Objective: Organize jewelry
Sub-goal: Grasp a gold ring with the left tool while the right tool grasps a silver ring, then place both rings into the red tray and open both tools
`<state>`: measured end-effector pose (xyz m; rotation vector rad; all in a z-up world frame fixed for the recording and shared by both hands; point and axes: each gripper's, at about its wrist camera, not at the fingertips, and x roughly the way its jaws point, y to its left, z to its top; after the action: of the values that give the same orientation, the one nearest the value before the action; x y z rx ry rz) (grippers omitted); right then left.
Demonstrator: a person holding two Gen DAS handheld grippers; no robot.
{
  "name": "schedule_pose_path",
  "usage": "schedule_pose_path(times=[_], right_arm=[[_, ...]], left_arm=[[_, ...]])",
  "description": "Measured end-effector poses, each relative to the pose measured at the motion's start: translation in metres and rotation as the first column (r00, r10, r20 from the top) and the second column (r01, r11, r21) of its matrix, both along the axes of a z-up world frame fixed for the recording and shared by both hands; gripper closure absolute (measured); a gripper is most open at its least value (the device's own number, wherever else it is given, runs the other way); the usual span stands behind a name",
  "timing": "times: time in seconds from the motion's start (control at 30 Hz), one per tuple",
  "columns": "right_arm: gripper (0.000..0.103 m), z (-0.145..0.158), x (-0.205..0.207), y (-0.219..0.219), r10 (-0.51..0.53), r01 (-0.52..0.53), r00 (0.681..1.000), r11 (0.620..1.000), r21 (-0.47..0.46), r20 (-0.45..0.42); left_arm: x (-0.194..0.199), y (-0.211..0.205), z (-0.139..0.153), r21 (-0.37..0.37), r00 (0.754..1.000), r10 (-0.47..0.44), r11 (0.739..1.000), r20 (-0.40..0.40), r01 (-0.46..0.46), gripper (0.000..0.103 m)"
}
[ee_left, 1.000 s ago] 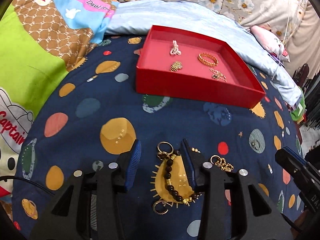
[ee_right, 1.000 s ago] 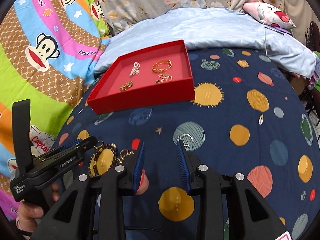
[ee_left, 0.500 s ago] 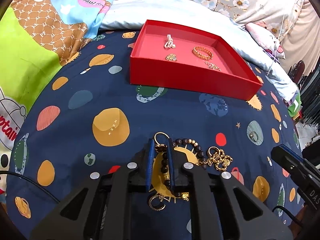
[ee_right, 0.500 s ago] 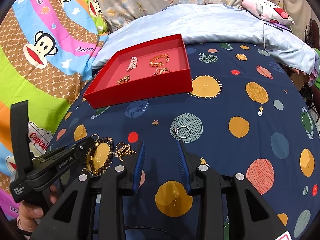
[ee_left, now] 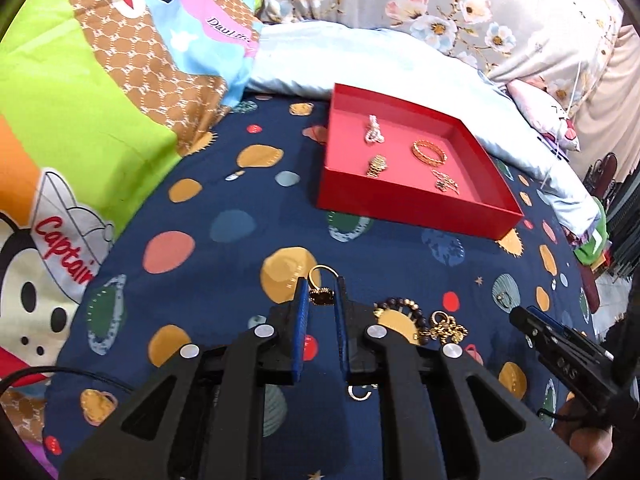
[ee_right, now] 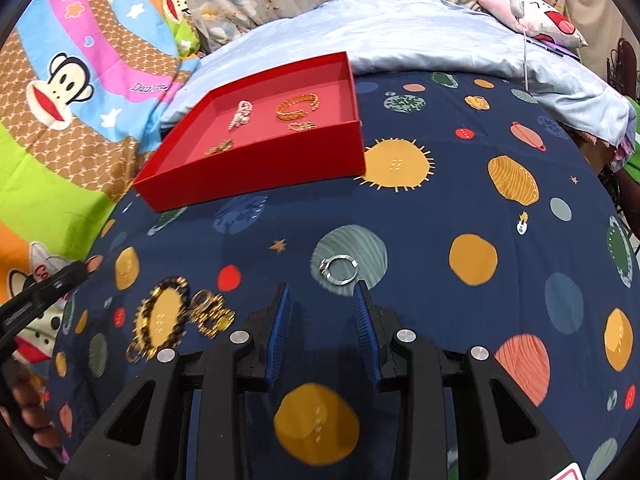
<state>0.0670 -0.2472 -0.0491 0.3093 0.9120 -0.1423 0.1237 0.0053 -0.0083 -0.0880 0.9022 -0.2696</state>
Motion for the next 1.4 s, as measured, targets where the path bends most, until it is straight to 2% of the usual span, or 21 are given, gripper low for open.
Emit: schedule_pose_path(times=[0.3,0.4,0.7,1.1,1.4], right_arm=[[0.072,-0.009,0.021,0.0,0.001,-0.002,1.0,0.999,-0.032,-0.016],[0.08,-0.01,0.022,0.001,0.002,-0.003,1.0,0.999,-0.045,-0.017],[0.08,-0.008,0.017,-0.001,-0.005,0.005,1.0,1.0,-0.027,-0.001],[0.08,0.036,0.013,0.002,0.016,-0.015,0.995,1.0,-0.01,0.102],[0.08,0.075,0.043,0.0,0.048,-0.049,0.981,0.999,0.004,0.186]], left_arm=[[0.001,0.006,-0.002,-0.006,1.0,0.015,1.0,-0.011,-0.015,0.091],[0.001,0.005,-0.003,-0.006,1.0,0.014,1.0,-0.013,-0.014,0.091],[-0.001,-0.001,-0.005,-0.004,1.0,0.0,1.0,-0.017,0.0,0.091],[0.0,-0.009,0.012,-0.029,1.0,-0.023,0.999,0.016,0.024,0.091],[0.022,-0.027,0.046,-0.056,0.995,-0.056,0.997,0.082,0.06,0.091]])
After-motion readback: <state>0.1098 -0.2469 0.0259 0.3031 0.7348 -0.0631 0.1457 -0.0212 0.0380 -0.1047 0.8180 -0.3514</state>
